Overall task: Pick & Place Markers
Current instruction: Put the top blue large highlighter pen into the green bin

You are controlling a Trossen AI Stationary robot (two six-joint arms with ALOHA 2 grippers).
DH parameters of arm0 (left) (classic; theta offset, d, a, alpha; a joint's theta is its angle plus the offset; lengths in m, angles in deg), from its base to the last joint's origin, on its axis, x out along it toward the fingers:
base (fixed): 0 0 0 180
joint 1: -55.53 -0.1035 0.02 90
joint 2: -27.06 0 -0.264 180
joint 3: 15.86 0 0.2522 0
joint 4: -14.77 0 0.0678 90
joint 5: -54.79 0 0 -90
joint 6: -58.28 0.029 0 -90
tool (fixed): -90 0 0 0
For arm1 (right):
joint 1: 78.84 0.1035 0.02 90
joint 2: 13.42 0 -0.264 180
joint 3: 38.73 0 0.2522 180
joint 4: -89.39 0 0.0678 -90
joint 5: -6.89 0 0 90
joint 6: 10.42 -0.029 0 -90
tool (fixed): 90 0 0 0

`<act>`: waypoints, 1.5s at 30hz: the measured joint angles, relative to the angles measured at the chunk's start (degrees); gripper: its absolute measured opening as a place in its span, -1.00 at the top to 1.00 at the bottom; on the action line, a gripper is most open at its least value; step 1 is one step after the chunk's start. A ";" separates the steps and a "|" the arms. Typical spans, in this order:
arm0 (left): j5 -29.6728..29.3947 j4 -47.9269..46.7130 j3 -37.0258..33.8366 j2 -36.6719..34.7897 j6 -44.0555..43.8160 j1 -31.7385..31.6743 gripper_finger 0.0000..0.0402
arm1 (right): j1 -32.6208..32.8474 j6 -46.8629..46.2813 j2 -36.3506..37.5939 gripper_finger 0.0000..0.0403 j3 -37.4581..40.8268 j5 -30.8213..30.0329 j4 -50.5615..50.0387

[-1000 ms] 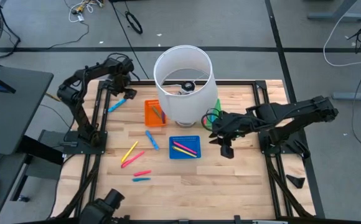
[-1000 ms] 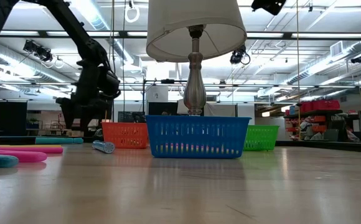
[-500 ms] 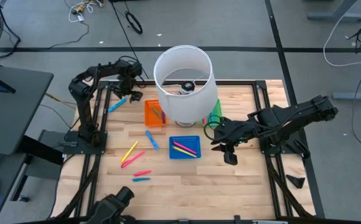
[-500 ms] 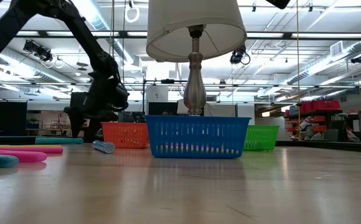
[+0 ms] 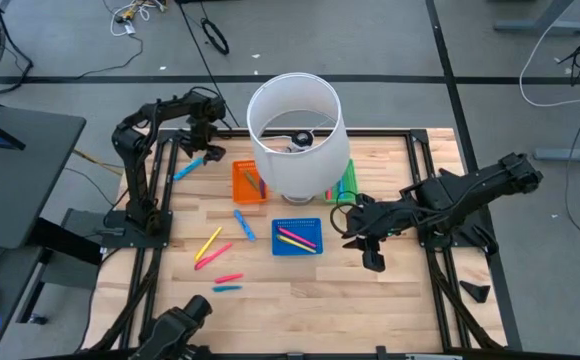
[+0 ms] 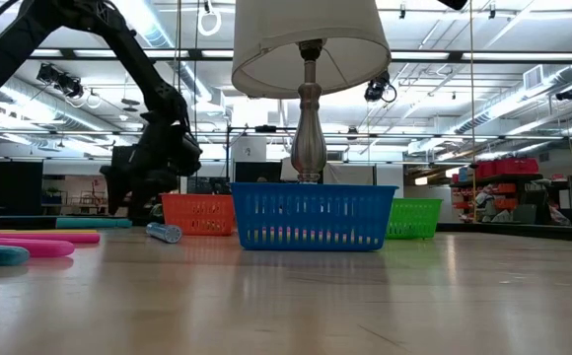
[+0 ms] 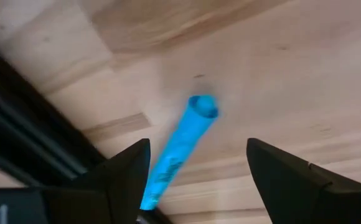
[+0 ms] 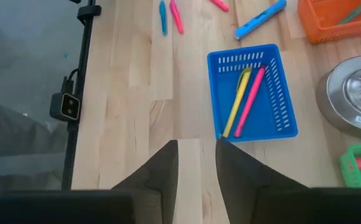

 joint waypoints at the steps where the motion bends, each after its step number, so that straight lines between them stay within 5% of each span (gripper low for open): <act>1: -0.75 -0.05 0.00 0.00 0.19 -0.02 -0.32 | 0.00 0.00 0.00 0.46 0.00 0.00 0.05; 27: -0.21 -1.48 -0.04 0.12 9.05 0.33 -0.30 | 0.28 -1.49 0.00 0.46 0.00 -0.39 4.46; 35: -5.73 -4.45 1.20 5.61 6.66 3.35 -0.30 | 0.28 -1.49 0.00 0.46 0.00 -0.37 4.67; 45: 0.60 -5.21 2.78 6.71 7.84 3.89 -0.28 | 0.31 -1.48 0.00 0.46 0.00 -0.26 4.94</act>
